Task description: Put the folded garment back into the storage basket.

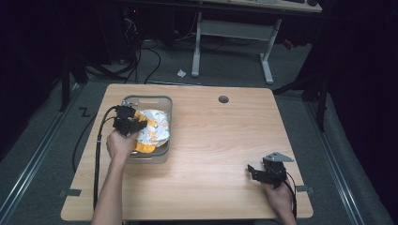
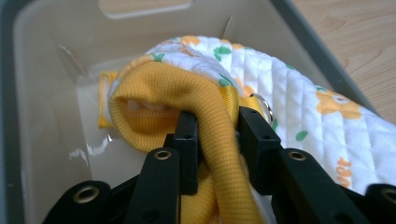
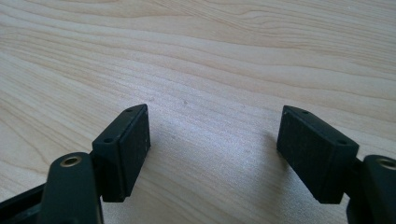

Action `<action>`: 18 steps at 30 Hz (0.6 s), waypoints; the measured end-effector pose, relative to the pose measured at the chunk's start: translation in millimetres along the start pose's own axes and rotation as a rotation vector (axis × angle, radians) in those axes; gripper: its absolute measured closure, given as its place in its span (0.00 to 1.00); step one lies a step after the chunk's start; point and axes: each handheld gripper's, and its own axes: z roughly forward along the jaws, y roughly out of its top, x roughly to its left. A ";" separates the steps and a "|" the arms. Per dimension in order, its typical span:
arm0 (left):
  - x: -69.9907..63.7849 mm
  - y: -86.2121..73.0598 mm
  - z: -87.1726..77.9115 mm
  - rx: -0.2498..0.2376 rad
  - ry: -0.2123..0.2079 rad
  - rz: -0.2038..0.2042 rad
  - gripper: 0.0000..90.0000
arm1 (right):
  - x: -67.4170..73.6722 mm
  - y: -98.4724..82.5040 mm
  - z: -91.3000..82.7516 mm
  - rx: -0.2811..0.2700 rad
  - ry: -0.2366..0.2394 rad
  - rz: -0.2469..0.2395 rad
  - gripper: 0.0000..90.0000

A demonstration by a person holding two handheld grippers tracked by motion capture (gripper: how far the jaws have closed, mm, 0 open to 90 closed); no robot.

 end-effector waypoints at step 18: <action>-9.3 1.9 -15.2 -0.068 0.125 -0.009 0.43 | 0.0 0.0 0.0 0.000 0.000 0.000 0.29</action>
